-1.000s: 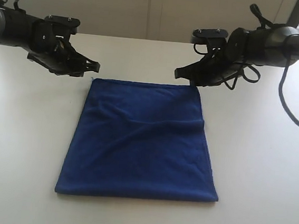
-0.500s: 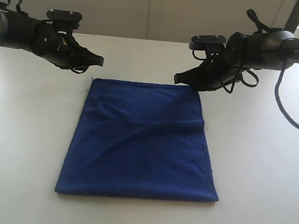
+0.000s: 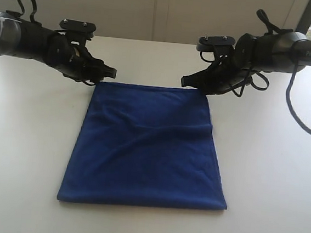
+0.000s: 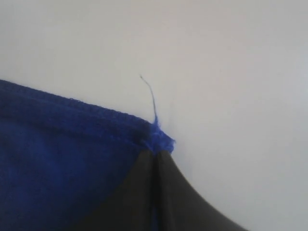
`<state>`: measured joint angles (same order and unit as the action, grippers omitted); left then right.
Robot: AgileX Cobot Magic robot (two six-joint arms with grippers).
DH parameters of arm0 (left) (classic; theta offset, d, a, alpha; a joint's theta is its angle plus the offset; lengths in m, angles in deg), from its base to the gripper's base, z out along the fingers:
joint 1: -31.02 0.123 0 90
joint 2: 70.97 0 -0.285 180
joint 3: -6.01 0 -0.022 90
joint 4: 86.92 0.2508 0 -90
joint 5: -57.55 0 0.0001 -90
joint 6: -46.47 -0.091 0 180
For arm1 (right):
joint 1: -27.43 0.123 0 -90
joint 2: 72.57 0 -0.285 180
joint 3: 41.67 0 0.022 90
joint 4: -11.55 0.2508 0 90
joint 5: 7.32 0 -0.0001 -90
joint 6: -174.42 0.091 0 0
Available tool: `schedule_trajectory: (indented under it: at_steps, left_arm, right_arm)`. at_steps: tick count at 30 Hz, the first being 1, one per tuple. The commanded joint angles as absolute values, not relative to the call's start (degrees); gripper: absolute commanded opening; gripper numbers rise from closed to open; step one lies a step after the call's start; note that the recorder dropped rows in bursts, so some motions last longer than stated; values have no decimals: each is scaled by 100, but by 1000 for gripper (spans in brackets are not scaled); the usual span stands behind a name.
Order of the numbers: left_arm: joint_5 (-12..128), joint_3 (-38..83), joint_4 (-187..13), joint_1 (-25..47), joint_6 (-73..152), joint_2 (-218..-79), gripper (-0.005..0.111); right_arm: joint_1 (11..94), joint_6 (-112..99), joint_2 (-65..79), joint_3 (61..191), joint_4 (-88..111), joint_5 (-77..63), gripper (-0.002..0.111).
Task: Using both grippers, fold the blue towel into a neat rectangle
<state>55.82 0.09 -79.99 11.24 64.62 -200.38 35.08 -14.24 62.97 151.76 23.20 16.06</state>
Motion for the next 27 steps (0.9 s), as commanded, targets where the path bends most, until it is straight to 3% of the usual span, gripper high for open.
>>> schedule_trajectory:
  at_steps: [1, 6, 27]
  left_arm:
    - [5825, -24, -8004, 1090, 6442, -20005, 59]
    - [6102, -24, -8004, 1090, 6384, -19919, 63]
    - [5722, -24, -8004, 919, 6301, -20114, 59]
  right_arm:
    - [3479, -1486, 6278, 15190, 2324, 1532, 0]
    - [3479, -1486, 6278, 15190, 2324, 1532, 0]
    - [3479, -1486, 6278, 15190, 2324, 1532, 0]
